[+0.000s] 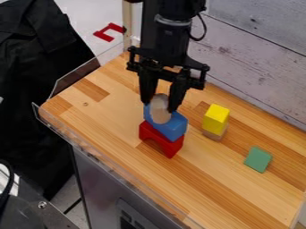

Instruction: Put the cylinder on the yellow block

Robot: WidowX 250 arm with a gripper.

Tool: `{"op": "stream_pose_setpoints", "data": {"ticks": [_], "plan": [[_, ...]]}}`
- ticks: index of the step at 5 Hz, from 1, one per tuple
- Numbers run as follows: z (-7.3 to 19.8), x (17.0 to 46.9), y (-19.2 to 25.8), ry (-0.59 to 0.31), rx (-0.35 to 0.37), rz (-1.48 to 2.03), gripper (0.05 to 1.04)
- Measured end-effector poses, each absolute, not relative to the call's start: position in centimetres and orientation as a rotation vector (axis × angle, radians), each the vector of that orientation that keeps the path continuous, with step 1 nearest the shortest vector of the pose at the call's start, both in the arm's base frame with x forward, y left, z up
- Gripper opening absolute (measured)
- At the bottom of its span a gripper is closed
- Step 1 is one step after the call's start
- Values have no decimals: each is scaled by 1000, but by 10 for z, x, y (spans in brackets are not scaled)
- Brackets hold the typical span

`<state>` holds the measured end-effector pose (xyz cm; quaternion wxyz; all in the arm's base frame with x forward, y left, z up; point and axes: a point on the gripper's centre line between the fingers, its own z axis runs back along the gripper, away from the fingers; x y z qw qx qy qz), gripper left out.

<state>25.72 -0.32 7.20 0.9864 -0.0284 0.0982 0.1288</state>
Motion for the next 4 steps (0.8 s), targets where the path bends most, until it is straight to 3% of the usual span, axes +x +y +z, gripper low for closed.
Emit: {"op": "stream_pose_setpoints", "data": {"ticks": [1, 3, 4], "plan": [[73, 256, -3, 206, -48, 264, 499], [120, 309, -12, 92, 11, 201, 499], [115, 320, -18, 115, -6, 178, 499]]}}
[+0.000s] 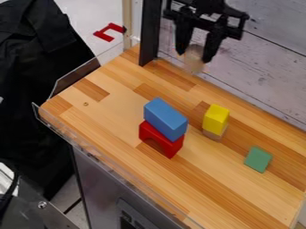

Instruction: Put the cylinder on the yellow block

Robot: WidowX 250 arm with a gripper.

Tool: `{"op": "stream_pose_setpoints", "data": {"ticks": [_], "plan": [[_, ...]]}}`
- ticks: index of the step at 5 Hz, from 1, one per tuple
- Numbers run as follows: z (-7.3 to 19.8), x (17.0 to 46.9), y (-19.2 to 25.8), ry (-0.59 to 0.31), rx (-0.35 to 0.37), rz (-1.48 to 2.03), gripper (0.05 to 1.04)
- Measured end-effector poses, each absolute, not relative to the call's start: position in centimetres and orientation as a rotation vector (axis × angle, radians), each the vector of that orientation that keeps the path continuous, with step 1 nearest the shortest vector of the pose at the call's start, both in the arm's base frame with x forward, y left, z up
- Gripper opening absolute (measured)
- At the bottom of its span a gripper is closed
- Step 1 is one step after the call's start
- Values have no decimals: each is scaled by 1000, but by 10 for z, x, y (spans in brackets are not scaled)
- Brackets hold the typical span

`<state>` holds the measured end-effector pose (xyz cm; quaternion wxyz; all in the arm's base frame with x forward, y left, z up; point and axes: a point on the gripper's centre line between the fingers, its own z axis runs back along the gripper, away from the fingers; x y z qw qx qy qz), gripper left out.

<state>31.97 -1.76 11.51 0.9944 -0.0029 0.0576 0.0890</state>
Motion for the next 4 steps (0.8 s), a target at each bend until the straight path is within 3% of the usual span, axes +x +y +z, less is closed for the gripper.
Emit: {"op": "stream_pose_setpoints", "data": {"ticks": [2, 4], "plan": [[81, 322, -35, 179, -108, 136, 499], [59, 326, -51, 226, -127, 81, 499]]}}
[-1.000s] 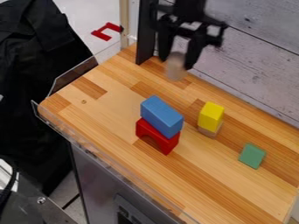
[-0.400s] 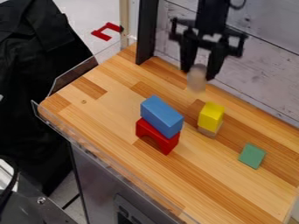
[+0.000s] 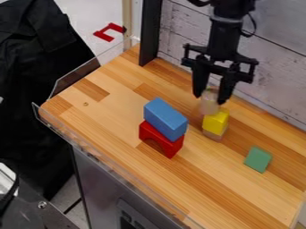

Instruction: Put the cylinder on the yellow block

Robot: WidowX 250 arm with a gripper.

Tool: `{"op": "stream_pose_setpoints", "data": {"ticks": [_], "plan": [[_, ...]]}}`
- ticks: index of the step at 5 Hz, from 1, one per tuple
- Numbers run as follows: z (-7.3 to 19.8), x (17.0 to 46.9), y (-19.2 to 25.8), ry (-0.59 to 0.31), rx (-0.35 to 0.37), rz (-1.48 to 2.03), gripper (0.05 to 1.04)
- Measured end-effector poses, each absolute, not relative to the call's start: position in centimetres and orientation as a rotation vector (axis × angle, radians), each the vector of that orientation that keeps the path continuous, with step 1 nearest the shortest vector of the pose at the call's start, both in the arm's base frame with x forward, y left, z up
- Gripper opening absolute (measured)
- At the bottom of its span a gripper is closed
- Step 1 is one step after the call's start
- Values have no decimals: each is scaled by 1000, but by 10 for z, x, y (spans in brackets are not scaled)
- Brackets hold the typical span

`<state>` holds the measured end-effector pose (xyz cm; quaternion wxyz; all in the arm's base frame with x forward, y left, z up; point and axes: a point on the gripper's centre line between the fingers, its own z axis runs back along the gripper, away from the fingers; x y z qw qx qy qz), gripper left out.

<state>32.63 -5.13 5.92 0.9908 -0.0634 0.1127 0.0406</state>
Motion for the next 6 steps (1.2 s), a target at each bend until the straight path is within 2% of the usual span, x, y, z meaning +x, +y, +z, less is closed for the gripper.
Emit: {"op": "stream_pose_setpoints", "data": {"ticks": [2, 4, 5, 6], "plan": [[60, 327, -56, 218, -91, 60, 499], [58, 327, -58, 233, -91, 65, 499], [58, 327, -59, 234, -92, 61, 554], [55, 325, -60, 260, -94, 49, 848]]}}
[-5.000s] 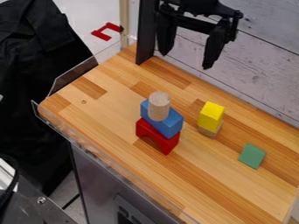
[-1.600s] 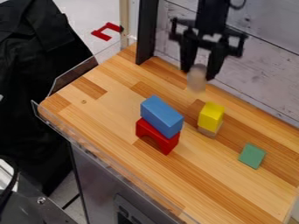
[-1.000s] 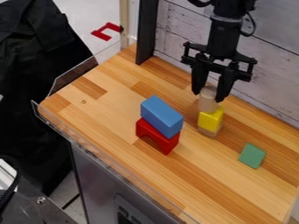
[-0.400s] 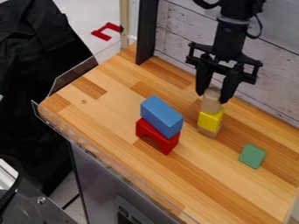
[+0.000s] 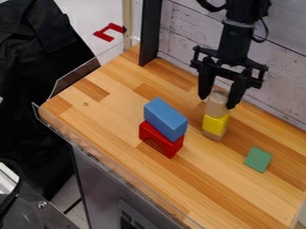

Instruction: Put the cylinder on the yellow block

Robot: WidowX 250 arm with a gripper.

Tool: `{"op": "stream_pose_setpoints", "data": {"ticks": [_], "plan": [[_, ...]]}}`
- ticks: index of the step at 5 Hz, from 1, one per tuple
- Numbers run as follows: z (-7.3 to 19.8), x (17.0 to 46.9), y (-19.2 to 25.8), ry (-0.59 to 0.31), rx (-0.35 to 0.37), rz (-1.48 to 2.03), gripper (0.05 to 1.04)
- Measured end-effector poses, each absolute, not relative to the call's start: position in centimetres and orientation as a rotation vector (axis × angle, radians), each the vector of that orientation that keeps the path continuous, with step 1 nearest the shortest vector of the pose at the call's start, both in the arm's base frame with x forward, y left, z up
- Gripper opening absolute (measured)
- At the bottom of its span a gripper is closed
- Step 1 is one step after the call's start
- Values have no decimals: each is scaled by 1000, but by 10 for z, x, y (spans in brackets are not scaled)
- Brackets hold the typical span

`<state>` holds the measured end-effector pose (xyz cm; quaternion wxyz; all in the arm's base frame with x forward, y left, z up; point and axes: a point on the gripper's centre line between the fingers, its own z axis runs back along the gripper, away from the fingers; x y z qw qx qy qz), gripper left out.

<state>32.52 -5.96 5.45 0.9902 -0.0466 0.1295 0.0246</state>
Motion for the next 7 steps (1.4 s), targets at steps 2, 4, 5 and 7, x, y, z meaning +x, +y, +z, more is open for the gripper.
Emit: {"op": "stream_pose_setpoints", "data": {"ticks": [2, 4, 5, 7], "plan": [[75, 327, -56, 206, -79, 77, 1001], [132, 309, -52, 73, -87, 97, 1001], [135, 292, -48, 77, -110, 110, 1001], [113, 266, -41, 135, -140, 134, 1001]]}}
